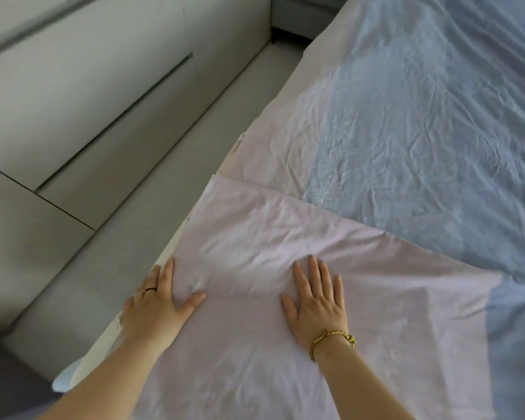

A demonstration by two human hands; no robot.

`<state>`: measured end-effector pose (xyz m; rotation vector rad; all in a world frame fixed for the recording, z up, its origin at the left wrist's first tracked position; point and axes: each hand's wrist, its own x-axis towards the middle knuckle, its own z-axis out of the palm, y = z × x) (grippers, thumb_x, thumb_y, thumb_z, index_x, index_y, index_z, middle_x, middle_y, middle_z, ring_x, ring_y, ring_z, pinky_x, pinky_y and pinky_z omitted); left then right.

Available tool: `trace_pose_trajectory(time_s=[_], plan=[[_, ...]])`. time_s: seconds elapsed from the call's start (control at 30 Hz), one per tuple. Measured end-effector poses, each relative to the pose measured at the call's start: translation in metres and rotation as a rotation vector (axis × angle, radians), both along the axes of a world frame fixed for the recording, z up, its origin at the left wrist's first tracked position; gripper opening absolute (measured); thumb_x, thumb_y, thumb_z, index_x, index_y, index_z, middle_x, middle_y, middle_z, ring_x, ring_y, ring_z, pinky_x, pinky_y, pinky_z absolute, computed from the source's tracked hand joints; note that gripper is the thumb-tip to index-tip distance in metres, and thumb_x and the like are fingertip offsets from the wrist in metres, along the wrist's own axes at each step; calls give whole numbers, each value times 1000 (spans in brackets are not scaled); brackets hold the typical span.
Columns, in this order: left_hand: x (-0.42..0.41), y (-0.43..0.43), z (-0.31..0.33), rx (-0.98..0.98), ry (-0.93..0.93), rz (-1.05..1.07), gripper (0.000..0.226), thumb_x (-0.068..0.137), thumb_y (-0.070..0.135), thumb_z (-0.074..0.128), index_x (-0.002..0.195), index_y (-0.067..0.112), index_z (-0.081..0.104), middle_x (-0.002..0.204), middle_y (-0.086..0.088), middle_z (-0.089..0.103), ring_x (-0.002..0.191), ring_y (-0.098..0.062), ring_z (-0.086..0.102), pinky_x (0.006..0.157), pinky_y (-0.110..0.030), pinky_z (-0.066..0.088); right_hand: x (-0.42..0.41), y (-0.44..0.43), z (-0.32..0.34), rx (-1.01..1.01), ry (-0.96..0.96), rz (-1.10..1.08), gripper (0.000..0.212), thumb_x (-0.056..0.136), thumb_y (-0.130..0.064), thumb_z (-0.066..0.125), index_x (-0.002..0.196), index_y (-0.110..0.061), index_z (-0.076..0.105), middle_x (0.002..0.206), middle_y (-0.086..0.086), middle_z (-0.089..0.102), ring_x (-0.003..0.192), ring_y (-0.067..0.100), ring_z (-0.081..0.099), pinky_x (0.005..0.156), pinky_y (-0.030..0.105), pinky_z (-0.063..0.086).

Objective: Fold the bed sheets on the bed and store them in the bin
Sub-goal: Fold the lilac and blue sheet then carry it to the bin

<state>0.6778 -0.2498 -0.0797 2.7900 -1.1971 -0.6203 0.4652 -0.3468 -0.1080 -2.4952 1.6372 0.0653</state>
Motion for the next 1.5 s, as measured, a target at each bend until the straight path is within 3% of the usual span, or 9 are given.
trace_pose_trajectory(time_s=[0.1, 0.3, 0.5, 0.6, 0.73, 0.97, 1.1, 1.27, 1.5], plan=[[0, 12, 8, -132, 79, 93, 80, 83, 48, 59, 146, 16, 22, 149, -7, 31, 134, -27, 34, 106, -35, 28, -16, 21, 9, 22, -41, 41, 55, 75, -41, 35, 125, -18, 42, 123, 10, 61, 129, 27, 28, 113, 27, -1], [-6, 69, 24, -200, 218, 463, 80, 68, 40, 76, 130, -1, 47, 128, -22, 52, 119, -40, 47, 97, -45, 37, -51, 75, 9, 84, -214, 51, 80, 78, -39, 35, 147, -28, -3, 155, -8, -12, 142, 6, -10, 113, 27, -1], [-25, 97, 36, -458, 542, 865, 37, 69, 20, 77, 86, -7, 58, 76, -16, 54, 68, -29, 49, 65, -33, 37, -52, 82, 27, 151, -124, -46, 77, 71, -46, 16, 141, -19, 34, 145, 5, 37, 138, 20, 28, 112, 21, -14], [-29, 100, 47, -599, 740, 1060, 32, 89, 11, 59, 116, -4, 54, 111, -22, 57, 89, -26, 50, 81, -33, 40, -69, 97, 32, 188, -189, -46, 77, 76, -52, -2, 146, -26, 14, 155, -7, 1, 144, 11, 1, 110, 19, -12], [-42, 108, 58, -715, 1045, 1176, 43, 93, 16, 52, 132, 1, 43, 134, -15, 48, 117, -25, 49, 98, -33, 39, -100, 145, 45, 277, -493, -188, 33, 93, -13, 45, 125, -15, 55, 138, 0, 47, 131, 10, 35, 103, 8, 17], [-95, 103, 63, -631, 1244, 1016, 44, 96, 21, 47, 136, 8, 37, 132, -11, 50, 123, -28, 48, 91, -38, 41, -148, 223, 35, 30, -445, -96, 37, 71, -27, 42, 104, -17, 54, 107, -1, 66, 107, 8, 46, 102, 13, 23], [-98, 99, 70, -647, 1241, 979, 39, 97, 15, 43, 135, 5, 39, 135, -14, 48, 125, -29, 45, 92, -38, 39, -152, 231, 53, 61, -726, -615, 42, 88, -31, 43, 47, -18, 44, 40, -8, 43, 49, 12, 44, 54, 25, 36], [-89, 98, 71, -685, 1224, 916, 37, 97, 12, 44, 133, 5, 43, 116, -8, 53, 114, -24, 50, 90, -34, 40, -171, 200, 74, 629, -1679, -1496, 44, 95, -47, 31, 94, -8, 51, 67, 13, 63, 67, 22, 55, 72, 33, 50], [-73, 96, 83, -746, 1216, 786, 19, 95, 11, 46, 114, 14, 49, 93, 3, 60, 82, -12, 58, 65, -29, 55, -206, 145, 87, 339, -1368, -1797, 25, 92, -29, 41, 73, -13, 42, 61, 7, 41, 49, 18, 48, 35, 23, 40]])
